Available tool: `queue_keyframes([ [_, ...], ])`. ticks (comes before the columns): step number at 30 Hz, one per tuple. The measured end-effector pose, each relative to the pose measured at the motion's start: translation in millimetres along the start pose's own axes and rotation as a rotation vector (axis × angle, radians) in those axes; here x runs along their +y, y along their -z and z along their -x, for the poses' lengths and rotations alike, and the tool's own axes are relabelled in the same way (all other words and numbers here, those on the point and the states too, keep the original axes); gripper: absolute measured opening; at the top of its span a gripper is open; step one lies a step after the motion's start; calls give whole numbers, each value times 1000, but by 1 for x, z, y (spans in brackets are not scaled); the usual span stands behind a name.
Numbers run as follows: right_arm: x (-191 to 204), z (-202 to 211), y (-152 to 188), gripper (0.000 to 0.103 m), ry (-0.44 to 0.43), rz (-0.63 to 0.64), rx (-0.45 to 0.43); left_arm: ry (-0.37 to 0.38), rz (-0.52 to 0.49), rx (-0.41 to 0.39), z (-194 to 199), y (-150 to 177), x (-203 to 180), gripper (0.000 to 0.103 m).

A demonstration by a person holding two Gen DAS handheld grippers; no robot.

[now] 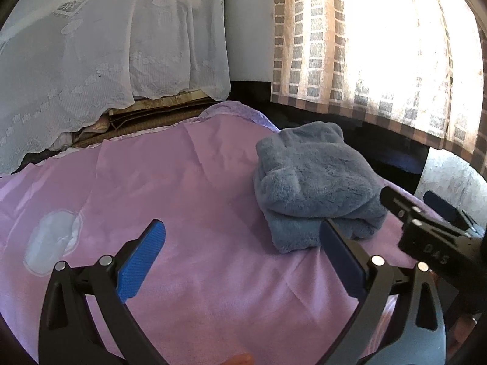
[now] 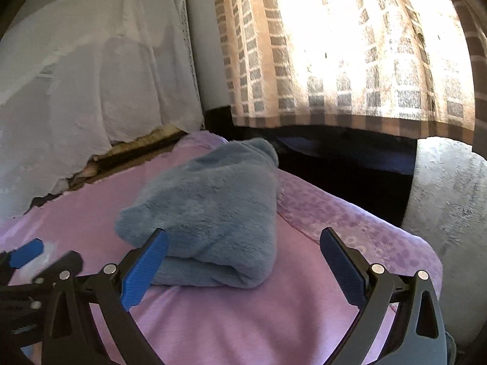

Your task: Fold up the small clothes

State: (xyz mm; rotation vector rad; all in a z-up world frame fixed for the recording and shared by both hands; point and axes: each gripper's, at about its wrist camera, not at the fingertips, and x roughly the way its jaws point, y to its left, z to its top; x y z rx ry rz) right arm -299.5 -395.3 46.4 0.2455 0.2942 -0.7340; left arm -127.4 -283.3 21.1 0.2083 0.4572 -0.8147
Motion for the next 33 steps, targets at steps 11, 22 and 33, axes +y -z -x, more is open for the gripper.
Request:
queue_keyframes([
  [11,6,0,2,100,-67,6,24,-3,2,6,-2,2,0,98],
  [22,18,-14,8,100,51,47,117,3,21,13,-3,0,2,98],
  [33,16,-7,9,100,35,33,90,12,20,30,-3,-1,-1,98],
])
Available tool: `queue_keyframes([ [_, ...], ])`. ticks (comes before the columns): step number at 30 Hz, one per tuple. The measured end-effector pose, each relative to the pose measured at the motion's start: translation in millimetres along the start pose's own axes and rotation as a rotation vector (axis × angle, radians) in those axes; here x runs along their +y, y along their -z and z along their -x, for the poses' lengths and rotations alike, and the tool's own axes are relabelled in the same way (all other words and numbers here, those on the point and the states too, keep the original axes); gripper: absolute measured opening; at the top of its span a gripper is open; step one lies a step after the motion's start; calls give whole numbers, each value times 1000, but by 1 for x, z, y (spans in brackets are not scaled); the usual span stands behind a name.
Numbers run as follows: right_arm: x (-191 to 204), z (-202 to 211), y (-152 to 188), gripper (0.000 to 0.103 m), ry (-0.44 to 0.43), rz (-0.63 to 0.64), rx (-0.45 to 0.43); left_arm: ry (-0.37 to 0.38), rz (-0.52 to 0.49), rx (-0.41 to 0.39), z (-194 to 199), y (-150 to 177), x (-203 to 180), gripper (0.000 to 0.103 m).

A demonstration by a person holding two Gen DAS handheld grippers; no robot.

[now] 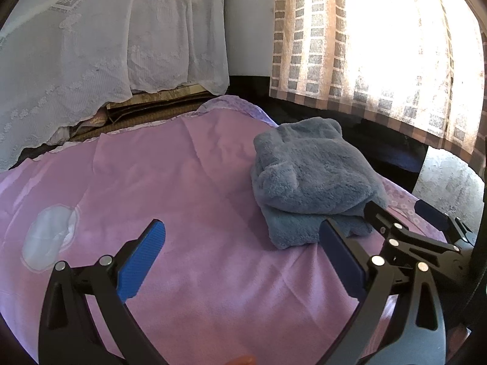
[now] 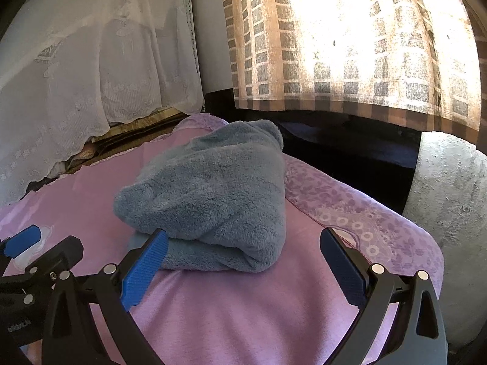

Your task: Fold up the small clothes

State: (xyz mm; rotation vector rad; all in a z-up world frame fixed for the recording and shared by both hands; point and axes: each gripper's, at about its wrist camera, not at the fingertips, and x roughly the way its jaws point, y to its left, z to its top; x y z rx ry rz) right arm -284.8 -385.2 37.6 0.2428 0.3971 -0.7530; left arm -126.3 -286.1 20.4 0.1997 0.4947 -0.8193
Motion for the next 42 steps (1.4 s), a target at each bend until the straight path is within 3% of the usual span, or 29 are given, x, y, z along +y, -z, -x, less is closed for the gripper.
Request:
queue_keyframes([
  [6,0,3,-1,100,24,-5,-19,14,-2,13,2,1,3,98],
  [9,-1,3,2,100,11,-18,20,23,0,86,-3,3,1,98],
  [14,-2,11,2,100,24,-42,39,-91,-8,104,1,4,-1,98],
  [19,6,15,-11,100,91,-27,116,-115,3,38,17,-18,8,98],
  [26,33,47,-31,100,169,40,143,-86,-63,61,38,-32,8,98],
  [35,60,110,-34,100,278,-19,157,-17,9,79,79,-31,32,98],
  [42,74,126,-27,99,307,-10,146,-55,21,67,94,-29,43,99],
])
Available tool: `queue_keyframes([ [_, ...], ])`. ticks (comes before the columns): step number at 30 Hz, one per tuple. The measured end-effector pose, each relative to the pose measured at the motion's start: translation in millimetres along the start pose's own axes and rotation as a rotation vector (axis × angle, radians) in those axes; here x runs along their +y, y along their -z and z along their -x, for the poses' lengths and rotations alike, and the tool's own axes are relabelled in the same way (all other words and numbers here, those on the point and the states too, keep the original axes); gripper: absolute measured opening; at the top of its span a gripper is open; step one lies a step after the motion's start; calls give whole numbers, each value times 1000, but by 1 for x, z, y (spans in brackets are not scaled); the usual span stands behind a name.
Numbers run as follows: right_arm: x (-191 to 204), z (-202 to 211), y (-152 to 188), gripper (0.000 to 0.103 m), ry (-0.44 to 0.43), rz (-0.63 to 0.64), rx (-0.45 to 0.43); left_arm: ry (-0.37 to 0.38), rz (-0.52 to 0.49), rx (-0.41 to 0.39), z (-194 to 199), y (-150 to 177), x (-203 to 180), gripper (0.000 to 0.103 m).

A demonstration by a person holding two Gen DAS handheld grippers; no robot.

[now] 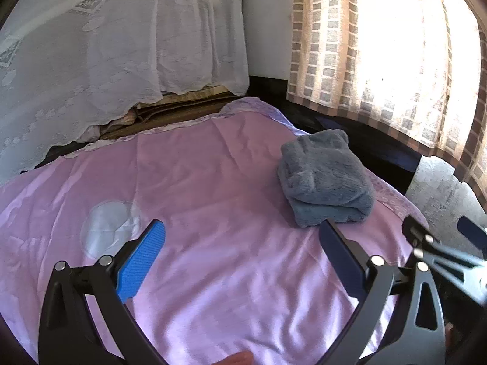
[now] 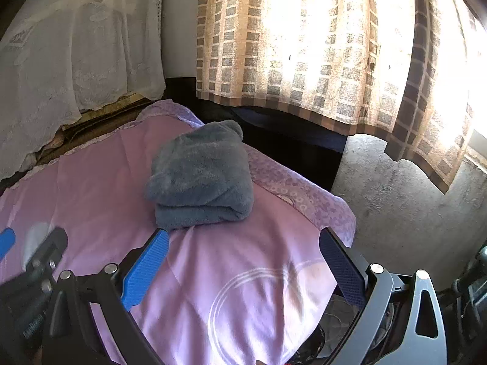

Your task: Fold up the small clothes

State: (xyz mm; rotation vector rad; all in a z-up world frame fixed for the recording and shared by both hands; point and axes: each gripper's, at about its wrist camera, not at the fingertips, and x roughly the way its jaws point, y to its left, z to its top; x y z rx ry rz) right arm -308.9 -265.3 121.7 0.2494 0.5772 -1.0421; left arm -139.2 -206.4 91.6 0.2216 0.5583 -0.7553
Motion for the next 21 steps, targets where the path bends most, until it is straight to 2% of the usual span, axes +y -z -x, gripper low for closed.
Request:
queue_keyframes([
  [6,0,-20,7,99,-72,17,62,-3,1,33,-14,3,4,99],
  [10,-12,-20,6,100,-131,-43,41,-20,-43,46,-22,9,-6,99],
  [21,-2,-10,5,100,-140,-10,6,-58,-22,-5,-11,4,1,98],
])
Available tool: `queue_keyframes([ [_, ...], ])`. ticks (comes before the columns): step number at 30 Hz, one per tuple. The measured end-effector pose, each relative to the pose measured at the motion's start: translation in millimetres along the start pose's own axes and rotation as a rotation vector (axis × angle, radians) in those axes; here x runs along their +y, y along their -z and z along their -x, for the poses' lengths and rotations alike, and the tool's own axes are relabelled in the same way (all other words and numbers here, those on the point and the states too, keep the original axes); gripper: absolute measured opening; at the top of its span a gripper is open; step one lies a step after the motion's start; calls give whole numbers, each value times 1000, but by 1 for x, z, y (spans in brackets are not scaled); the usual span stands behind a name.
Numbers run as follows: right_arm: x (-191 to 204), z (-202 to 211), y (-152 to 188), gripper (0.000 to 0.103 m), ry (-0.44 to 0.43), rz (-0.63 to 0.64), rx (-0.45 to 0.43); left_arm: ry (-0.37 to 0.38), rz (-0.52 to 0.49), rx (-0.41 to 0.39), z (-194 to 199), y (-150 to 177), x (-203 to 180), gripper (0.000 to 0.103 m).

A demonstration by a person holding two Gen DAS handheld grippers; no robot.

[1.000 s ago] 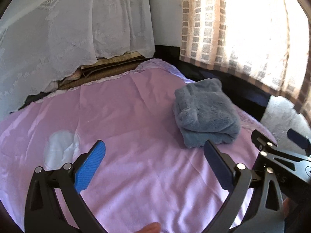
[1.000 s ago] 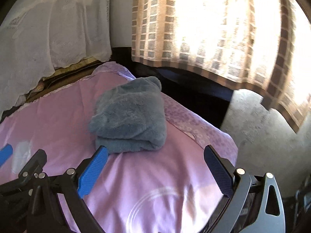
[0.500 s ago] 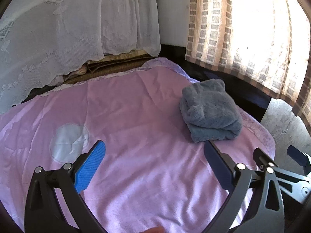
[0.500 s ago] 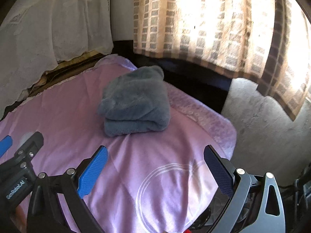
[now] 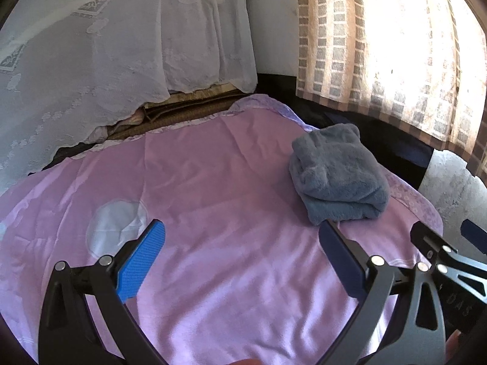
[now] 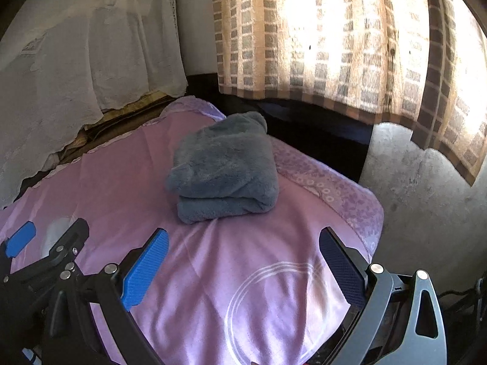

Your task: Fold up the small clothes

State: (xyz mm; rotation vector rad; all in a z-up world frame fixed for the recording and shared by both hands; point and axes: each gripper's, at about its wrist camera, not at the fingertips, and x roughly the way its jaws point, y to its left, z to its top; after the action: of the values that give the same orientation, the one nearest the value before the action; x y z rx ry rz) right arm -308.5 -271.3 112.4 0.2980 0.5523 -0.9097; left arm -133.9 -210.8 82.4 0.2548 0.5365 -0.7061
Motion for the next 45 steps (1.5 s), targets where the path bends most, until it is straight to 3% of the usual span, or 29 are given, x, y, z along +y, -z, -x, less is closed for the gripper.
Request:
queue_keyframes([
  [45,0,4,-4,100,-7,2,-16,-3,7,-13,6,-1,4,98],
])
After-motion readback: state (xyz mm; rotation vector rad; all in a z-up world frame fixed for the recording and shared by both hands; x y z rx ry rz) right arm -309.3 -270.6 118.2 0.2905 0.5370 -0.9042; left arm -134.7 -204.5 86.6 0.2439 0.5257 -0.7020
